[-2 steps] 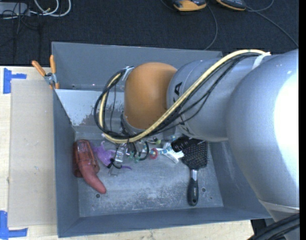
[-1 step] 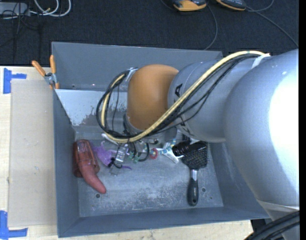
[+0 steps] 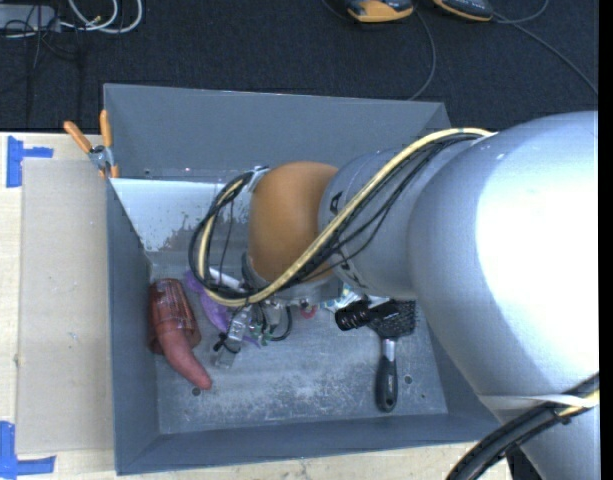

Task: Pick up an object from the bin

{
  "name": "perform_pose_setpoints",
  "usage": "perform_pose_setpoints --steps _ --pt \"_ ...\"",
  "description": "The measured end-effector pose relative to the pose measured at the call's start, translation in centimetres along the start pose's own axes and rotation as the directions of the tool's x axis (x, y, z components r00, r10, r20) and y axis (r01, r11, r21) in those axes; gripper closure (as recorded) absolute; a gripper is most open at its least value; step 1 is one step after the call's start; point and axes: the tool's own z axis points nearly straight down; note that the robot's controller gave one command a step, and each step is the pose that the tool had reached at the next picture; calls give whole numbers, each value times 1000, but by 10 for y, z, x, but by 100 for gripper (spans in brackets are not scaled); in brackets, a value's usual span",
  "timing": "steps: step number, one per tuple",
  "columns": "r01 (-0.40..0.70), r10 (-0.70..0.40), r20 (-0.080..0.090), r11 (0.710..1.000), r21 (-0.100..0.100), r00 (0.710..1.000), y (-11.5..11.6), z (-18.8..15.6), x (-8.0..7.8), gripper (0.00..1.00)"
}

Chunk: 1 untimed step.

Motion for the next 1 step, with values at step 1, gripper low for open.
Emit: perform_pose_setpoints --steps 1 --pt "-79 79 -4 997 -1 997 -1 6 1 100"
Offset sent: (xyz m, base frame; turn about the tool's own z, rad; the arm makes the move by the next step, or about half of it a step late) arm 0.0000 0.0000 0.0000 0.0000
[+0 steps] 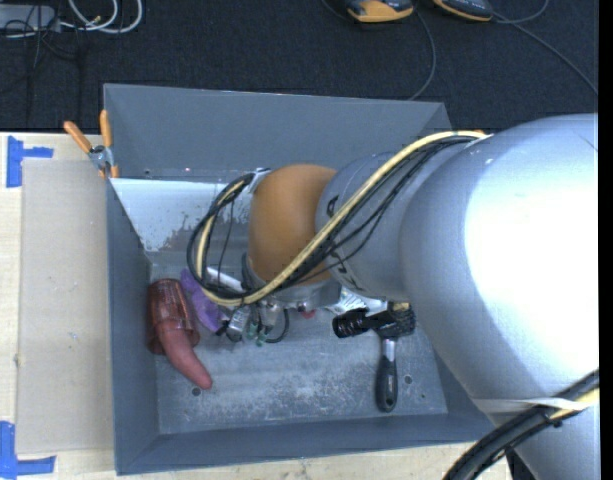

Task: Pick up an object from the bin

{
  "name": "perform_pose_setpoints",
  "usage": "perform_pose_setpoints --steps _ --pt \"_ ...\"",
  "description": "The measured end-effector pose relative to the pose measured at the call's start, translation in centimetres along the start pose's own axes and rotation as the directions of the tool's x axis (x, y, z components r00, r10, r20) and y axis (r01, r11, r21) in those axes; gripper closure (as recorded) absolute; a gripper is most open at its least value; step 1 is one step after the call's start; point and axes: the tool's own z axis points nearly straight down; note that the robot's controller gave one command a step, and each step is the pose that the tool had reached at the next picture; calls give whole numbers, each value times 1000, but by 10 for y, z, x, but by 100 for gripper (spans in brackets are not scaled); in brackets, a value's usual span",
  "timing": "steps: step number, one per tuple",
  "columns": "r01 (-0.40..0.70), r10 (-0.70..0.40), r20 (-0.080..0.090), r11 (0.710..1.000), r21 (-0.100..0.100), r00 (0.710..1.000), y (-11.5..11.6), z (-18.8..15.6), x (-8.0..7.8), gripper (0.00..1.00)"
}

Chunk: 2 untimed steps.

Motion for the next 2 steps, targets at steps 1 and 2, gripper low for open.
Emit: perform_pose_setpoints --steps 1,2 --pt "0 0 0 1000 0 1000 0 0 0 100" --pt "-1 1 -2 1000 2 1000 -1 -4 1 100"
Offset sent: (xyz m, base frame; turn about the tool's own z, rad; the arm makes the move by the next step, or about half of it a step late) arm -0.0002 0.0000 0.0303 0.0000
